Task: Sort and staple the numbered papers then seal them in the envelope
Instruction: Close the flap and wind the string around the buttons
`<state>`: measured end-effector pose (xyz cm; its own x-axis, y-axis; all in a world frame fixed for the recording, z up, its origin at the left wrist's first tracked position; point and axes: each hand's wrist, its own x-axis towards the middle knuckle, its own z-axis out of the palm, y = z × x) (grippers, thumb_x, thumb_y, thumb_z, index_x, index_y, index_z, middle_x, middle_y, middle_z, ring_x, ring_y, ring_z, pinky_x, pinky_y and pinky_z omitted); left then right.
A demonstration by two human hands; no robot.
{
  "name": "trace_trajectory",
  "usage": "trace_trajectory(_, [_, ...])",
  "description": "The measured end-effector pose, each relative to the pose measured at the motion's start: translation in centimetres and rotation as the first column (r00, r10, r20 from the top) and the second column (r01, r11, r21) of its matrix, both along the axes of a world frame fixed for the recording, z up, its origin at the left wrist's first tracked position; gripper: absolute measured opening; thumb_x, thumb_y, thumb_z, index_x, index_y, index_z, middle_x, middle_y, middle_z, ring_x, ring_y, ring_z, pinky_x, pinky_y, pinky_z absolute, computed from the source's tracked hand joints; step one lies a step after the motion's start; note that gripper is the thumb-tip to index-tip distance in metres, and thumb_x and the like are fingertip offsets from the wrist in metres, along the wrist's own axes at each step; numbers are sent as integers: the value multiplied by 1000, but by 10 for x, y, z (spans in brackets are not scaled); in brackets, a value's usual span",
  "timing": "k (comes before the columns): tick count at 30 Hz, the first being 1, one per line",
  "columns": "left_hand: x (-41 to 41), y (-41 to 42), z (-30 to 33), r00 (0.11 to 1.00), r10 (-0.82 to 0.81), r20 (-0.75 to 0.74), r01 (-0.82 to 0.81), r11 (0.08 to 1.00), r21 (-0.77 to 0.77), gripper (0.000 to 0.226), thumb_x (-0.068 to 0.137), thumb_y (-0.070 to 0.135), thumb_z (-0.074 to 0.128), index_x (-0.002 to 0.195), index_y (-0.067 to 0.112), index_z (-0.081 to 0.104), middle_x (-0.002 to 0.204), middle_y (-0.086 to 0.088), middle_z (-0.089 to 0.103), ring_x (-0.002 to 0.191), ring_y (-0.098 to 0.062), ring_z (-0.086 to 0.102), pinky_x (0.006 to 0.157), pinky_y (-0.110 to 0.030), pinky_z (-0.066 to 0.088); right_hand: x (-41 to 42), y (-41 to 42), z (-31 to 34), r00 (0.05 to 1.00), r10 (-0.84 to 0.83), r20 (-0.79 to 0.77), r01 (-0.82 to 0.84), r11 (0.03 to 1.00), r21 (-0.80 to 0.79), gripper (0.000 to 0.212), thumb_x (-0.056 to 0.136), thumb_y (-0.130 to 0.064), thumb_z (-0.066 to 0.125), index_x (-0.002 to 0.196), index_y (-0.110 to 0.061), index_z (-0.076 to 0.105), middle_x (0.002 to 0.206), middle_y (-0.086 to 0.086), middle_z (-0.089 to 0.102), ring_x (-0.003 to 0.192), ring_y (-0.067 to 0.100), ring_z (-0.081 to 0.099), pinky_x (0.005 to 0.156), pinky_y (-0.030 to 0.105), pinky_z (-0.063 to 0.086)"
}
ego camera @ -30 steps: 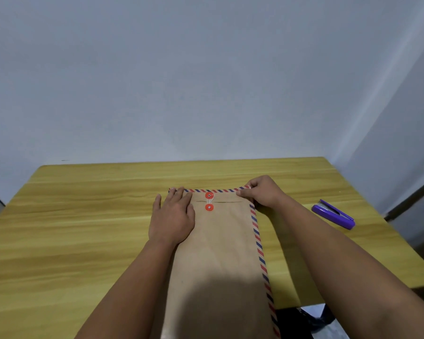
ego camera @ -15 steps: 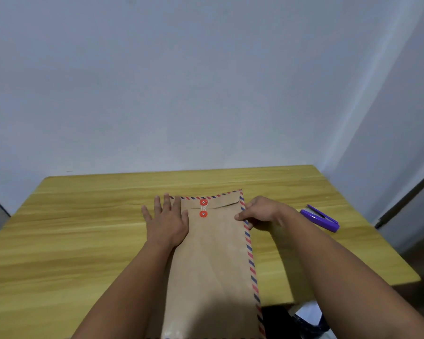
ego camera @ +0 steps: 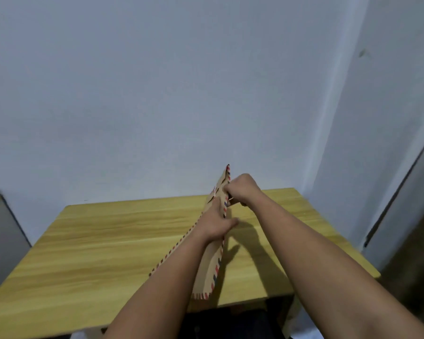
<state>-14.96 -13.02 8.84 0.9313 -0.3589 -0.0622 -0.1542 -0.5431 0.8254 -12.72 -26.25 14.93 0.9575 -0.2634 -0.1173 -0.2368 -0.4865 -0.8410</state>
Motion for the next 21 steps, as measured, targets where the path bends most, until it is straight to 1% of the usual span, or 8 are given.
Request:
trace_trajectory(2, [-6,4,22,992,59,113,-59,998,0,68,83,13,54,148,28,40,130,-4,65,114,-30,62,94,-39,52,-13,8,25,995,56,82,-62,995,79,14,82,-16,60,72,-5,64,71,21,71,73,33,78,46,23,30])
trace_trajectory(4, [-11,15,44,973,136,188,-140,990,6,52,85,7,49,136,17,55,120,-10,69,108,-34,64,88,-41,55,-24,11,40,989,67,133,-92,978,186,31,93,-33,64,90,-4,74,88,14,80,71,23,75,57,27,40])
trace_trajectory(6, [-13,30,64,955,194,222,-203,979,17,37,85,6,53,118,12,67,110,-9,72,101,-34,66,84,-40,56,-32,7,48,980,20,197,-61,976,208,40,96,-47,65,105,-10,75,105,7,80,83,18,74,68,29,45])
trace_trajectory(8, [-14,45,81,945,250,211,-250,968,-29,22,83,8,56,97,11,72,93,-10,72,88,-31,68,75,-35,54,-34,-2,48,963,-40,266,-1,988,154,47,96,-50,66,124,-12,69,131,4,70,114,21,67,82,31,47])
trace_trajectory(11, [-16,67,109,944,279,177,-257,957,-136,15,88,16,65,84,2,69,76,-11,66,69,-26,62,60,-30,45,-43,-15,40,970,-108,217,75,985,156,87,89,-58,71,157,-16,38,162,2,41,145,27,44,109,41,42])
trace_trajectory(14, [-18,87,130,958,275,86,-246,936,-252,18,93,24,71,91,6,72,84,-11,74,66,-23,66,57,-26,49,-52,-27,27,993,-72,88,45,961,274,110,79,-65,78,164,-24,19,157,2,47,135,29,55,108,49,43])
trace_trajectory(17, [-20,98,136,958,284,-38,-272,855,-441,14,95,19,70,85,9,70,78,-10,73,59,-17,66,54,-22,49,-52,-31,14,994,10,112,-52,922,383,100,84,-50,82,162,-31,23,130,1,71,110,23,73,97,48,56])
trace_trajectory(21, [-19,105,130,961,222,-164,-275,729,-627,10,98,8,64,89,8,67,56,5,66,38,0,55,36,-11,38,-44,-24,7,989,-9,145,-33,957,287,108,75,-65,80,162,-32,23,159,0,43,131,26,57,94,45,55])
